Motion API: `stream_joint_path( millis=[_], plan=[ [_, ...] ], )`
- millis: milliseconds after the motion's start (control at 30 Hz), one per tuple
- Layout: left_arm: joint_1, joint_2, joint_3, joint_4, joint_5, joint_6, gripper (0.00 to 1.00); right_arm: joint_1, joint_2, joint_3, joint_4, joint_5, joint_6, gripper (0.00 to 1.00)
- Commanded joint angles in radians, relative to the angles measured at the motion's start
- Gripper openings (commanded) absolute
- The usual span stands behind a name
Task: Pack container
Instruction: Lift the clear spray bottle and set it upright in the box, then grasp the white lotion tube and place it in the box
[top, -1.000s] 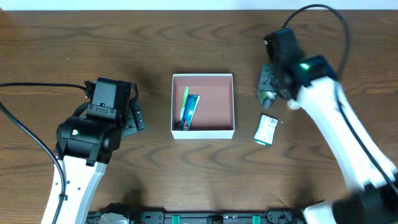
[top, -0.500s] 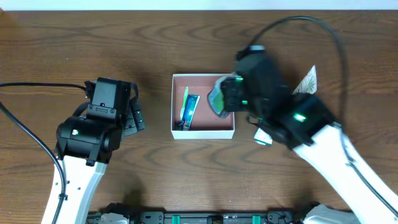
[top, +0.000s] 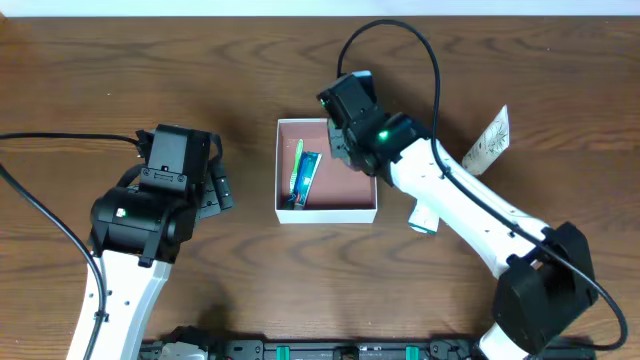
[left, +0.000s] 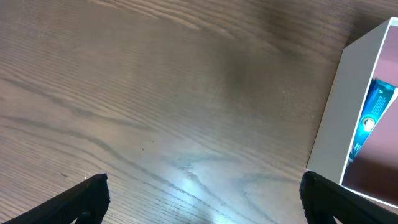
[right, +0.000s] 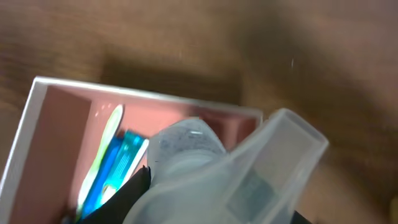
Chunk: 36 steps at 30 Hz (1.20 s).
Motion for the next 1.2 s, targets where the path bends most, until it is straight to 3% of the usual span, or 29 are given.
stream_joint_path(
  millis=[0,267,567,800,900,1033,1167],
  plan=[
    [0.004,0.002,0.005,-0.003,-0.013,0.009,0.98,-0.021,0.000,0.013,0.021,0.045,-0.092,0.35],
    [0.004,0.002,0.005,-0.003,-0.013,0.009,0.98,-0.044,0.040,0.012,0.035,-0.011,-0.111,0.37],
    [0.004,0.002,0.005,-0.003,-0.013,0.009,0.98,-0.042,0.038,0.018,0.056,-0.011,-0.179,0.55],
    [0.004,0.002,0.005,-0.003,-0.013,0.009,0.98,-0.027,-0.134,0.019,-0.074,-0.067,-0.143,0.79],
    [0.004,0.002,0.005,-0.003,-0.013,0.009,0.98,-0.041,-0.250,0.018,-0.162,-0.063,-0.091,0.99],
    [0.004,0.002,0.005,-0.003,-0.013,0.009,0.98,-0.122,-0.388,0.018,-0.278,-0.052,-0.038,0.99],
    [0.004,0.002,0.005,-0.003,-0.013,0.009,0.98,-0.298,-0.450,0.018,-0.378,-0.056,0.039,0.99]
  ],
)
